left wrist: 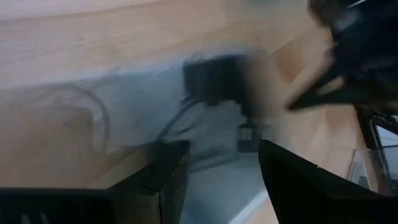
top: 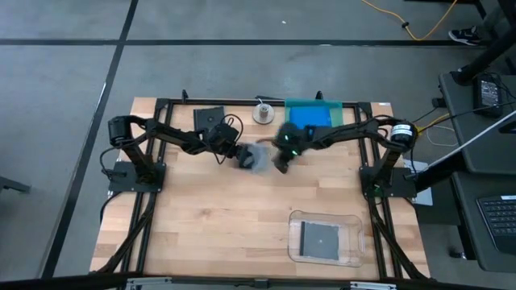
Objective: Pick & place jewel cases by type
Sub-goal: Put the right black CD case into the transparent bin
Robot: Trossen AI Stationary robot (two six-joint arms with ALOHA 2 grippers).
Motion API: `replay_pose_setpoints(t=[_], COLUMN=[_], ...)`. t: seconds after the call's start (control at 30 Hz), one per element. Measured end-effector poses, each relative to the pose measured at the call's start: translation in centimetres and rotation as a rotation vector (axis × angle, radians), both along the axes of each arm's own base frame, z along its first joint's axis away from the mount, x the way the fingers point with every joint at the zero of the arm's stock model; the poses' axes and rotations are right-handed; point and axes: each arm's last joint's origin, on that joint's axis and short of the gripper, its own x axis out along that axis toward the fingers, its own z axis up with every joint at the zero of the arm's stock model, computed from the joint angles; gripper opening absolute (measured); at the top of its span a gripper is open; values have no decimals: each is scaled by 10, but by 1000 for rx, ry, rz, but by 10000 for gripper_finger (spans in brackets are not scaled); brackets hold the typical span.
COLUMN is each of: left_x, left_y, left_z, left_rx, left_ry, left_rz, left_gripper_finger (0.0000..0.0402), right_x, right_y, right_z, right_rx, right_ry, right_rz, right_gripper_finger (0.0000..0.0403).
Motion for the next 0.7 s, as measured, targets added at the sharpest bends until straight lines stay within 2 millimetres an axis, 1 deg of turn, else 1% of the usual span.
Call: replay_pose_setpoints(t=[0.03,0.07,0.1,0.13,0.17,0.2,0.27,0.3,0.4,0.43,0.5,0.53,0.6,0.63,0.7], left_x=[0,-1,-2,-3,-4,-5,-8,-8,-7,-5,-1,0,1,-2,-12], left_y=[0,0,0,-1,-1,-1,-3,-3,-4,-4,-4,-4,-3,-2,3], left_z=[0,-1,-2,-4,-7,-9,-12,-11,-6,-1,13,23,43,52,65], left_rx=[-3,-4,-10,-19,-30,-39,-66,-76,-78,-62,-30,-10,53,82,147], left_ry=[5,13,32,54,74,91,114,105,76,48,-19,-49,-104,-90,12], left_rz=[-1,1,3,2,8,12,10,6,-8,-29,-71,-86,-101,-96,-66], left_gripper_finger=[187,187,187,187,187,187,187,187,187,187,187,187,186,185,178], right_x=[4,2,3,4,2,-1,7,7,2,3,7,8,6,5,8], right_y=[-1,0,0,0,2,3,2,2,11,12,12,12,12,12,11], right_z=[7,8,6,-1,-12,-15,-6,-5,-16,-15,-5,-5,-10,-11,-7], right_rx=[-19,-5,13,19,24,37,29,35,51,40,28,27,31,27,11], right_ry=[-64,-68,-77,-64,-16,13,-63,-62,16,4,-55,-61,-31,-27,-66], right_rz=[-9,-18,-27,-33,-43,-51,-48,-40,-12,-2,9,8,7,9,17], right_gripper_finger=[2,2,2,2,2,2,2,2,2,2,2,2,2,2,3])
